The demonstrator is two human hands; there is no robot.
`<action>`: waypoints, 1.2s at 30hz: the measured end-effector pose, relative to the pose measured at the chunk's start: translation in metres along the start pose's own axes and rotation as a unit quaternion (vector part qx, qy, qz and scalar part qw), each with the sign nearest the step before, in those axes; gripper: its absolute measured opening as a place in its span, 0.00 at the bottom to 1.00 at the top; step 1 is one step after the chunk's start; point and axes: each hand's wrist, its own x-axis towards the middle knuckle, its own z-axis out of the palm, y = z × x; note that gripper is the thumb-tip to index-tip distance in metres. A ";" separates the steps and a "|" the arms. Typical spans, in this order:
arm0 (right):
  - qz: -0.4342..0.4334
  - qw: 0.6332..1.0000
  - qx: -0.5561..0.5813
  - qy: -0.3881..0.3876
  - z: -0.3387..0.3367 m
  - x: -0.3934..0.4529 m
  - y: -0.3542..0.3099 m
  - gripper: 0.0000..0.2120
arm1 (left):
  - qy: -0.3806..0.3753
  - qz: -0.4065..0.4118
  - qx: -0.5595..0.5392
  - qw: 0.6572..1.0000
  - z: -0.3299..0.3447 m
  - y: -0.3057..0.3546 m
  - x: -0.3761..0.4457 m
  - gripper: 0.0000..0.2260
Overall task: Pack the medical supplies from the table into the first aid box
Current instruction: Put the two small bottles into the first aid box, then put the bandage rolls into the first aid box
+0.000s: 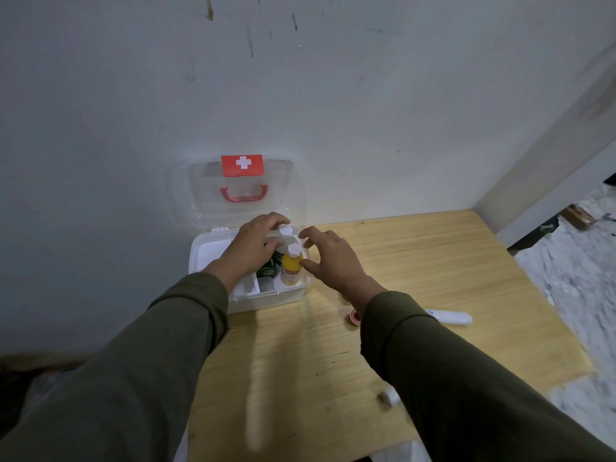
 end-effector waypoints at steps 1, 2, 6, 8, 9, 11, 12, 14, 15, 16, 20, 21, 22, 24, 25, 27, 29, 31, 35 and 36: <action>0.001 1.000 -0.003 0.000 -0.003 0.000 0.000 0.20 | 0.004 0.001 0.005 1.000 0.000 0.002 -0.001 0.16; 0.003 1.000 -0.006 0.000 -0.007 0.000 0.001 0.20 | 0.009 0.002 0.009 1.000 0.000 0.004 -0.001 0.16; 0.021 1.000 -0.017 0.006 -0.023 -0.005 0.008 0.20 | 0.032 0.003 0.025 0.999 0.000 0.012 -0.005 0.15; 0.035 0.999 -0.024 0.016 -0.031 -0.011 0.013 0.20 | 0.050 0.008 0.028 0.998 0.000 0.019 -0.007 0.14; 0.040 0.999 -0.027 0.021 -0.034 -0.014 0.016 0.20 | 0.061 0.013 0.027 0.998 0.001 0.023 -0.008 0.13; 0.048 0.998 -0.032 0.024 -0.040 -0.023 0.024 0.19 | 0.077 0.024 0.021 0.997 0.002 0.033 -0.010 0.13; 0.052 0.998 -0.034 0.021 -0.043 -0.028 0.029 0.19 | 0.081 0.030 0.020 0.996 0.004 0.039 -0.010 0.12; 0.058 0.997 -0.040 0.009 -0.051 -0.039 0.040 0.19 | 0.087 0.050 0.019 0.995 0.009 0.052 -0.010 0.12; 0.061 0.997 -0.046 0.002 -0.056 -0.045 0.046 0.19 | 0.090 0.061 0.019 0.994 0.013 0.060 -0.009 0.12; 0.066 0.996 -0.053 -0.004 -0.061 -0.051 0.053 0.19 | 0.094 0.070 0.017 0.993 0.019 0.067 -0.009 0.12; 0.097 0.993 -0.058 -0.044 -0.083 -0.075 0.089 0.19 | 0.105 0.094 -0.008 0.990 0.051 0.098 -0.010 0.11; 0.104 0.991 -0.059 -0.057 -0.089 -0.080 0.099 0.19 | 0.106 0.093 -0.017 0.990 0.062 0.106 -0.012 0.11; 0.109 0.990 -0.060 -0.067 -0.095 -0.085 0.110 0.19 | 0.106 0.090 -0.026 0.990 0.074 0.112 -0.014 0.11; 0.116 0.988 -0.060 -0.087 -0.105 -0.094 0.132 0.19 | 0.097 0.082 -0.035 0.991 0.100 0.124 -0.020 0.11; 0.115 0.987 -0.061 -0.097 -0.109 -0.098 0.143 0.19 | 0.093 0.076 -0.035 0.992 0.113 0.129 -0.024 0.11; 0.104 0.985 -0.065 -0.124 -0.114 -0.104 0.163 0.19 | 0.088 0.051 -0.037 0.994 0.141 0.138 -0.031 0.12; 0.088 0.981 -0.063 -0.160 -0.118 -0.109 0.181 0.20 | 0.081 0.014 -0.046 0.996 0.169 0.147 -0.038 0.12; 0.065 0.974 -0.064 -0.205 -0.119 -0.112 0.199 0.22 | 0.072 -0.035 -0.057 0.995 0.198 0.156 -0.044 0.13; 0.025 0.959 -0.071 -0.273 -0.117 -0.111 0.221 0.23 | 0.063 -0.149 -0.041 0.986 0.242 0.170 -0.060 0.19; 0.013 0.954 -0.075 -0.289 -0.116 -0.110 0.225 0.23 | 0.060 -0.180 -0.034 0.981 0.252 0.173 -0.065 0.20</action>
